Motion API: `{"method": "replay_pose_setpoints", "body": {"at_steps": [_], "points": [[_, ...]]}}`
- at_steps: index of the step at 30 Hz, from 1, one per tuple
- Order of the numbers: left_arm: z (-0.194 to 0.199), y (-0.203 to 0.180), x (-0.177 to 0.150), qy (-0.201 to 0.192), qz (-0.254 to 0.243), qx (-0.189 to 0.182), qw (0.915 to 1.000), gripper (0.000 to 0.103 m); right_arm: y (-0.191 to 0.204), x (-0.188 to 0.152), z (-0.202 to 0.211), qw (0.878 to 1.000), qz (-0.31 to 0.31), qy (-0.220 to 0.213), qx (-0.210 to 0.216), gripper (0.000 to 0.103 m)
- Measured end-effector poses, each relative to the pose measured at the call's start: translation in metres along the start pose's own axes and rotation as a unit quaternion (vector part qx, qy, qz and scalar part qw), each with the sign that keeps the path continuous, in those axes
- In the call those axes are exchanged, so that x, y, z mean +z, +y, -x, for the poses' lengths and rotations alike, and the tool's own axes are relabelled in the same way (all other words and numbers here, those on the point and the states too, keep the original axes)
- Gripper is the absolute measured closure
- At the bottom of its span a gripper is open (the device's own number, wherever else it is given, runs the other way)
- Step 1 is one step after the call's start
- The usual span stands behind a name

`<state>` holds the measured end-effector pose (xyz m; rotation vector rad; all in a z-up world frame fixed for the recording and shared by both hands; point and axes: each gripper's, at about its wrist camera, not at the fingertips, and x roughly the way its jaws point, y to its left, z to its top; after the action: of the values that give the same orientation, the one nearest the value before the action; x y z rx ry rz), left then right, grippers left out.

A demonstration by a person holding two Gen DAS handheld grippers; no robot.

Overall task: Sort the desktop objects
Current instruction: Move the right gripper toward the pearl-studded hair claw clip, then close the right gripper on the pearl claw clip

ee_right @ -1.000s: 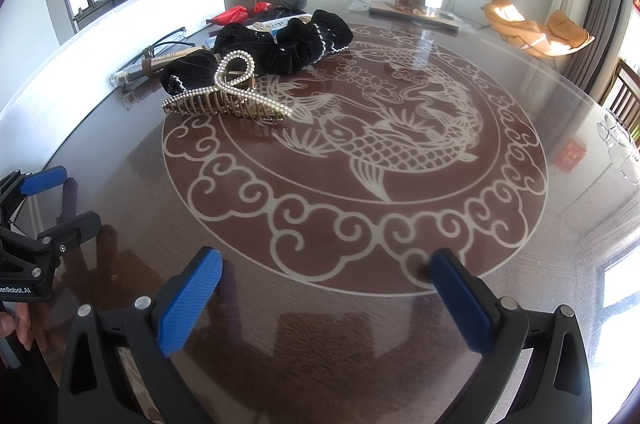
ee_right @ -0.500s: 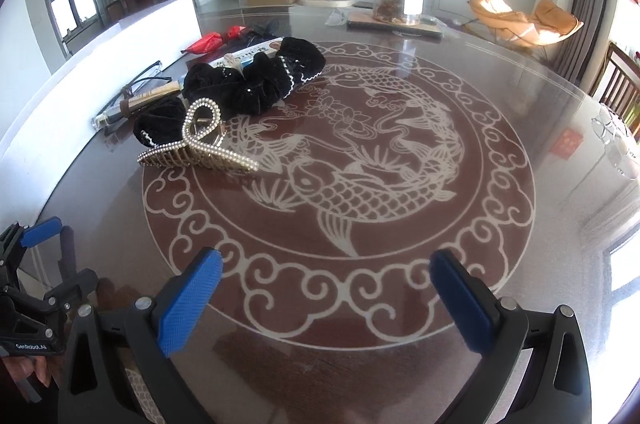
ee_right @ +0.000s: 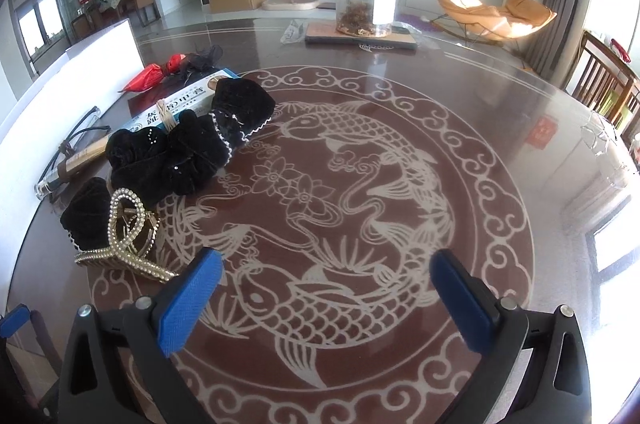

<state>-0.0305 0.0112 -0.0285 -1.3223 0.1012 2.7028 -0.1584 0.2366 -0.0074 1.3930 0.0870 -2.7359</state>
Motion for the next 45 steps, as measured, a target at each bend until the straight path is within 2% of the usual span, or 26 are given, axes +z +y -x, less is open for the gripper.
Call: {"method": "replay_pose_setpoints", "body": {"at_steps": [4, 11, 15, 17, 20, 23, 26, 27, 29, 30, 32, 35, 36, 38, 42, 43, 44, 45], "points": [[0.0, 0.0, 0.0, 0.0, 0.0, 0.0, 1.0, 0.0, 0.019, -0.004, -0.011, 0.999, 0.036, 0.01, 0.005, 0.0], [0.0, 0.0, 0.0, 0.0, 0.0, 0.0, 1.0, 0.0, 0.064, -0.01, -0.01, 0.994, 0.095, 0.008, 0.057, 0.0], [0.0, -0.001, -0.001, 0.0, -0.001, -0.001, 1.0, 0.0, 0.097, -0.016, -0.005, 0.982, 0.145, 0.014, 0.123, 0.0], [0.001, -0.001, -0.001, 0.0, -0.001, -0.002, 1.0, 0.0, 0.102, -0.018, -0.001, 0.978, 0.146, 0.013, 0.148, 0.0], [0.0, -0.002, -0.001, -0.001, -0.001, -0.002, 1.0, 0.0, 0.089, -0.015, -0.002, 0.983, 0.108, 0.015, 0.145, 0.0], [-0.001, -0.002, 0.0, -0.001, -0.001, -0.002, 1.0, 0.0, 0.07, -0.007, -0.002, 0.985, 0.047, 0.016, 0.162, 0.0], [-0.001, -0.001, 0.001, -0.001, -0.001, -0.002, 1.0, 0.0, 0.069, 0.005, -0.005, 0.983, 0.018, 0.022, 0.18, 0.0], [-0.001, -0.001, 0.001, -0.001, 0.0, -0.003, 1.0, 0.0, 0.073, 0.009, -0.006, 0.985, 0.018, 0.021, 0.173, 0.0], [-0.001, 0.0, 0.001, -0.002, 0.002, -0.006, 1.0, 0.0, 0.082, 0.016, -0.008, 0.99, 0.022, 0.021, 0.139, 0.0], [-0.001, -0.001, 0.001, -0.003, 0.002, -0.006, 1.0, 0.0, 0.086, 0.019, -0.009, 0.99, 0.025, 0.018, 0.137, 0.0], [-0.001, -0.001, 0.001, -0.003, 0.002, -0.007, 1.0, 0.0, 0.094, 0.021, -0.009, 0.987, 0.03, 0.012, 0.158, 0.0], [-0.001, 0.0, 0.001, -0.003, 0.002, -0.006, 1.0, 0.0, 0.106, 0.025, -0.003, 0.975, 0.033, 0.007, 0.218, 0.0], [-0.001, -0.001, 0.001, -0.003, 0.001, -0.006, 1.0, 0.0, 0.114, 0.026, -0.001, 0.974, 0.046, 0.006, 0.223, 0.0], [-0.001, -0.001, 0.001, -0.002, 0.001, -0.005, 1.0, 0.0, 0.133, 0.025, 0.0, 0.972, 0.09, 0.008, 0.218, 0.0], [0.0, 0.0, 0.002, -0.003, 0.002, -0.007, 1.0, 0.0, 0.163, 0.019, -0.01, 0.972, 0.157, 0.018, 0.173, 0.0], [0.0, 0.0, 0.002, -0.003, 0.001, -0.007, 1.0, 0.0, 0.166, 0.017, -0.012, 0.973, 0.165, 0.018, 0.163, 0.002], [0.0, 0.0, 0.002, -0.003, 0.002, -0.007, 1.0, 0.0, 0.167, 0.016, -0.013, 0.973, 0.17, 0.015, 0.156, 0.016], [0.001, 0.001, 0.002, -0.004, 0.002, -0.008, 1.0, 0.0, 0.166, 0.014, -0.014, 0.972, 0.174, 0.014, 0.155, 0.036]]}}
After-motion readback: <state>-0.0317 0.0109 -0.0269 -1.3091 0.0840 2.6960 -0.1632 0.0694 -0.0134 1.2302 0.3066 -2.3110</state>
